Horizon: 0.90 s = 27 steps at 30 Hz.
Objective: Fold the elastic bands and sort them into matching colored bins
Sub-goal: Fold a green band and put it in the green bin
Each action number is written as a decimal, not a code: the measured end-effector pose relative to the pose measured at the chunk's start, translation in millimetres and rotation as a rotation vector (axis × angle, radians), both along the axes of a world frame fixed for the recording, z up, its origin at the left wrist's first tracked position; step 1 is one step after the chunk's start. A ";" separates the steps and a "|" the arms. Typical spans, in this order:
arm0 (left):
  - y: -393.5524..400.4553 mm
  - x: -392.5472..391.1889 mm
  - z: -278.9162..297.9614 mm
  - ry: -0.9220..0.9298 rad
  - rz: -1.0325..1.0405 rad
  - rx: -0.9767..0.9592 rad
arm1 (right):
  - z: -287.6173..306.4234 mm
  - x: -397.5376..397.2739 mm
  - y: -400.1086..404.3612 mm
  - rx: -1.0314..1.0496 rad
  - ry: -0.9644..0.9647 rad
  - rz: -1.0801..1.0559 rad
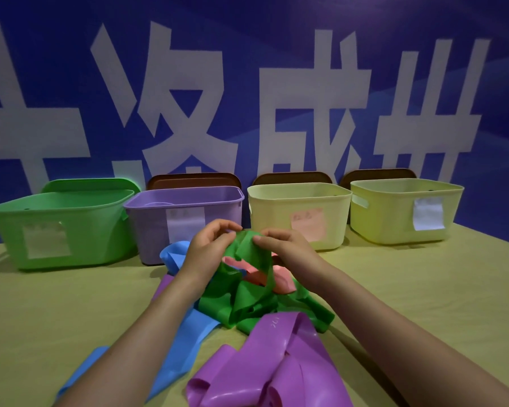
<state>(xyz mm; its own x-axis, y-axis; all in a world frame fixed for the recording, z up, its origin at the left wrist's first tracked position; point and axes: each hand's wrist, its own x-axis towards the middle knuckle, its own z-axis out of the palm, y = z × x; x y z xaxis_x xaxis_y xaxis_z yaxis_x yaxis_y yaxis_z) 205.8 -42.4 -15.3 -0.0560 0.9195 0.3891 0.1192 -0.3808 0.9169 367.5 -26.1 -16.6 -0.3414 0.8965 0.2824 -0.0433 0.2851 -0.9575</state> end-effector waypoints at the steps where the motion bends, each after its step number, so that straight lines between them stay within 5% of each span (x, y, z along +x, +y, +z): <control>1: 1.3 -0.2 -2.0 0.066 0.048 0.044 | 0.5 0.3 0.6 -0.027 0.050 -0.005; 4: 3.6 1.3 -6.6 0.224 0.178 0.143 | 1.7 1.6 4.4 -0.085 0.212 -0.011; 7: -1.7 8.5 -3.4 0.124 0.138 0.103 | 3.8 3.6 5.5 -0.082 0.313 0.011; 15: -8.2 19.1 -5.0 0.077 0.070 0.066 | 2.7 -3.1 4.4 -0.009 0.259 0.023; 20: -9.4 22.1 3.8 -0.164 0.086 0.017 | 0.0 -7.1 6.8 0.082 0.146 -0.214; 27: -4.8 17.2 12.4 -0.487 -0.018 -0.080 | -3.3 -7.9 -9.6 -0.068 0.050 0.107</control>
<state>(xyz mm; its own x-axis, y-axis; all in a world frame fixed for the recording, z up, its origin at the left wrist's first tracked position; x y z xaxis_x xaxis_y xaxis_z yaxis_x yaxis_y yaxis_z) 223.0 -47.2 -2.9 -0.1971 0.9481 0.2497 -0.3363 -0.3046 0.8911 359.6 -35.7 -19.9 -0.4234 0.8733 0.2411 -0.1183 0.2106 -0.9704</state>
